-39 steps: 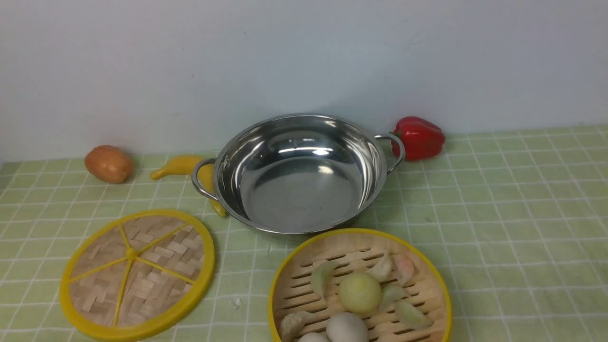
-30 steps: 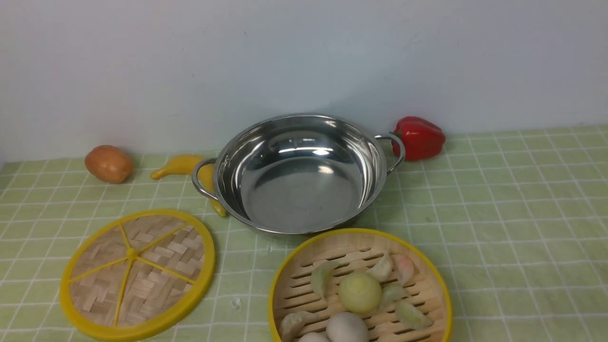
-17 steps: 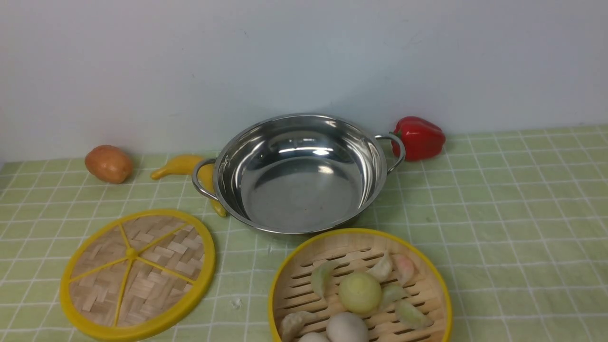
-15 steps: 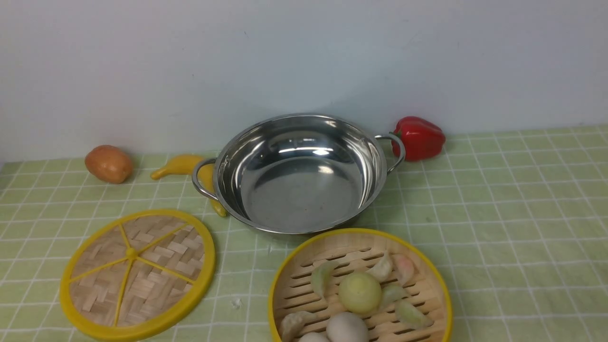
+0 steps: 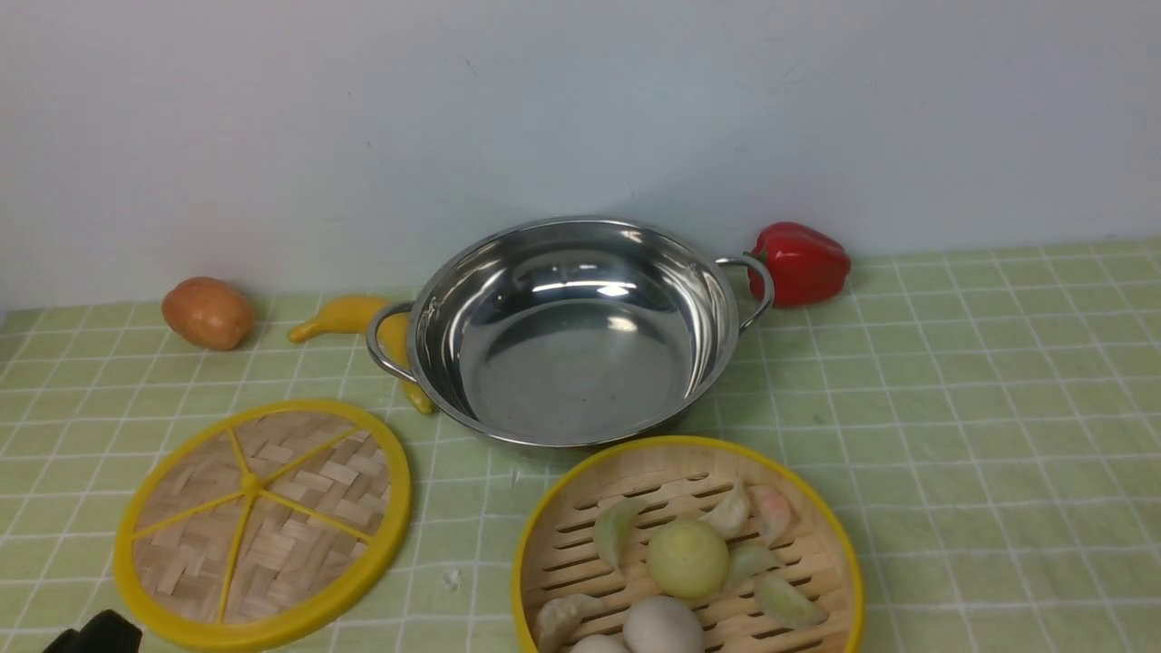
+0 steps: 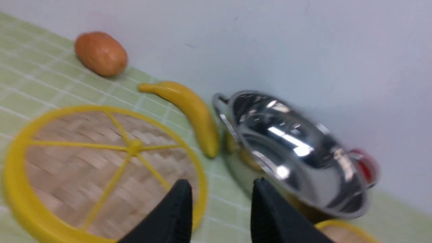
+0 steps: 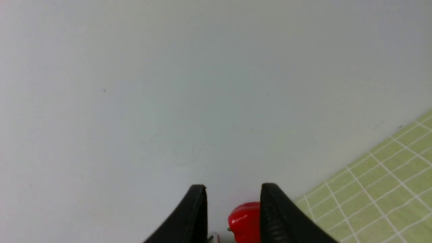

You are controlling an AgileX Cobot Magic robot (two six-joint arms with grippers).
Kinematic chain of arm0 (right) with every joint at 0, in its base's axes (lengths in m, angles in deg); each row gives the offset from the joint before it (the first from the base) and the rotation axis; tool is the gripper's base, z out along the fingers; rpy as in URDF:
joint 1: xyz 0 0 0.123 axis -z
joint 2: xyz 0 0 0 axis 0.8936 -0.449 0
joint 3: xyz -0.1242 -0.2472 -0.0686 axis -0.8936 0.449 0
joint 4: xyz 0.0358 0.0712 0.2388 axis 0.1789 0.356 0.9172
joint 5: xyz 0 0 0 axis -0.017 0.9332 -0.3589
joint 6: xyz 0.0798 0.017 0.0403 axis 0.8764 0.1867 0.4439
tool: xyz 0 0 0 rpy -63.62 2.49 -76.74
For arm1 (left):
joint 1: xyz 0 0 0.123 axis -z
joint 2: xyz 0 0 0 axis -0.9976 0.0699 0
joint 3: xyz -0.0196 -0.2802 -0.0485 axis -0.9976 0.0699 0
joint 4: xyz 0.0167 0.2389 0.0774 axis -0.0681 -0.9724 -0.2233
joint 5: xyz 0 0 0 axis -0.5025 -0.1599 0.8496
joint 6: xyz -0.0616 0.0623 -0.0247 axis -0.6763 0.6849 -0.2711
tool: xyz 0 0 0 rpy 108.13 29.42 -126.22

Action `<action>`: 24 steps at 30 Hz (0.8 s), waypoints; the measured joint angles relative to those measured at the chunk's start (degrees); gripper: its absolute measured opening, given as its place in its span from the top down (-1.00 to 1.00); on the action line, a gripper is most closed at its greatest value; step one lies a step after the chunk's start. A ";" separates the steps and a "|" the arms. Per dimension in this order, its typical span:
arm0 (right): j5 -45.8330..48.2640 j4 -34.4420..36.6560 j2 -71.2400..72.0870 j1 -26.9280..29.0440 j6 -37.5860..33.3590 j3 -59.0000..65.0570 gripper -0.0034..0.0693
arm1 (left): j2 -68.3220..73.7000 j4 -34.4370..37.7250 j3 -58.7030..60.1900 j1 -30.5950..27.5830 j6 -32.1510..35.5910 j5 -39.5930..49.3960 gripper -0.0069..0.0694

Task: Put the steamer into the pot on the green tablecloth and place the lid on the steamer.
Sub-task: 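Reach for and grasp the rim of the bamboo steamer holding the buns with the right gripper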

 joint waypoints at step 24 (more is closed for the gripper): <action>-4.63 -22.26 -12.32 -4.98 9.91 -30.48 0.25 | 5.09 34.73 -27.60 0.00 24.66 -7.42 0.18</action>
